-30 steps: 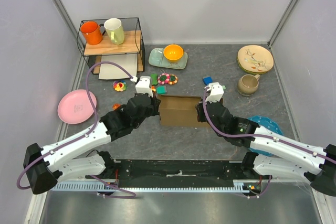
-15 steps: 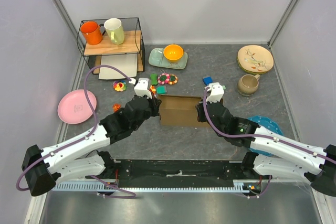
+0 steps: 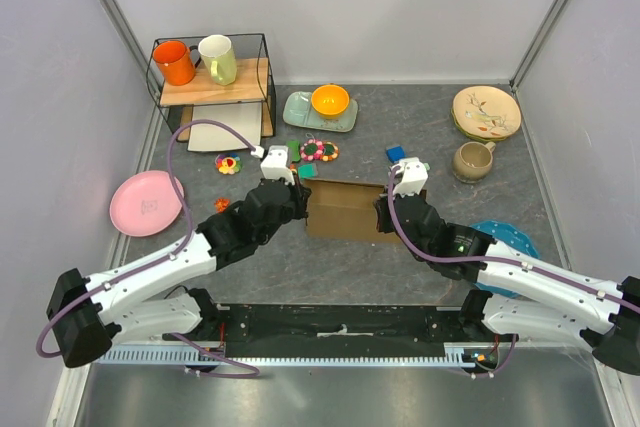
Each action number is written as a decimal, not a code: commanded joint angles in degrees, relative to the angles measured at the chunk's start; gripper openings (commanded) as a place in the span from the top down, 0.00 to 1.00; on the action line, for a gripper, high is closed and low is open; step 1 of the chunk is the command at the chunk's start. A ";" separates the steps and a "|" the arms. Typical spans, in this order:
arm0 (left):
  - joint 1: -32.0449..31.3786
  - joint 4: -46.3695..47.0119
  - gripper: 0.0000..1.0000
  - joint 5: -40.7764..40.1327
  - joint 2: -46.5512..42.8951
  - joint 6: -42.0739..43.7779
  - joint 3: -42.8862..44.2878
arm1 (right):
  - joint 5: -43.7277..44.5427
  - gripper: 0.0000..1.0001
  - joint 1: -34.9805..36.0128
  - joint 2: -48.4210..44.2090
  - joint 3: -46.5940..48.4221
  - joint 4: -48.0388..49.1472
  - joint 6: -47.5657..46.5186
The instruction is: Fold the paper box
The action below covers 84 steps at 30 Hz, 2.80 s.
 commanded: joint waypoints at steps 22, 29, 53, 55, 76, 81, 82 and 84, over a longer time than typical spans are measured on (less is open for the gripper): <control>2.06 -32.62 0.78 -1.35 0.71 -15.26 -4.76 | -2.47 1.00 0.08 0.13 -2.01 -9.42 0.30; 2.23 -33.41 0.72 -2.24 -2.02 -12.45 0.95 | -2.21 1.00 0.08 0.39 -1.48 -9.42 0.12; 2.32 -32.88 0.63 -2.94 -3.95 -5.41 7.80 | -2.47 1.00 0.08 1.62 -1.04 -8.98 0.03; 2.41 -32.71 0.62 -1.89 -4.66 -4.71 8.86 | -2.38 1.00 0.08 1.62 -1.04 -8.98 0.03; 3.46 -25.33 0.67 4.09 -5.63 -3.56 12.74 | -2.56 1.00 0.08 2.67 -0.60 -8.63 -0.06; 3.46 -23.83 0.83 5.49 -4.05 -2.95 12.91 | -2.56 1.00 0.08 3.02 -0.43 -8.46 -0.23; 3.55 -23.39 0.85 5.85 -3.70 -2.86 13.00 | -2.56 1.00 0.08 3.11 -0.43 -8.37 -0.23; 3.55 -22.60 0.85 6.64 -2.03 -2.86 12.30 | -2.73 1.00 0.08 3.38 -0.34 -8.37 -0.32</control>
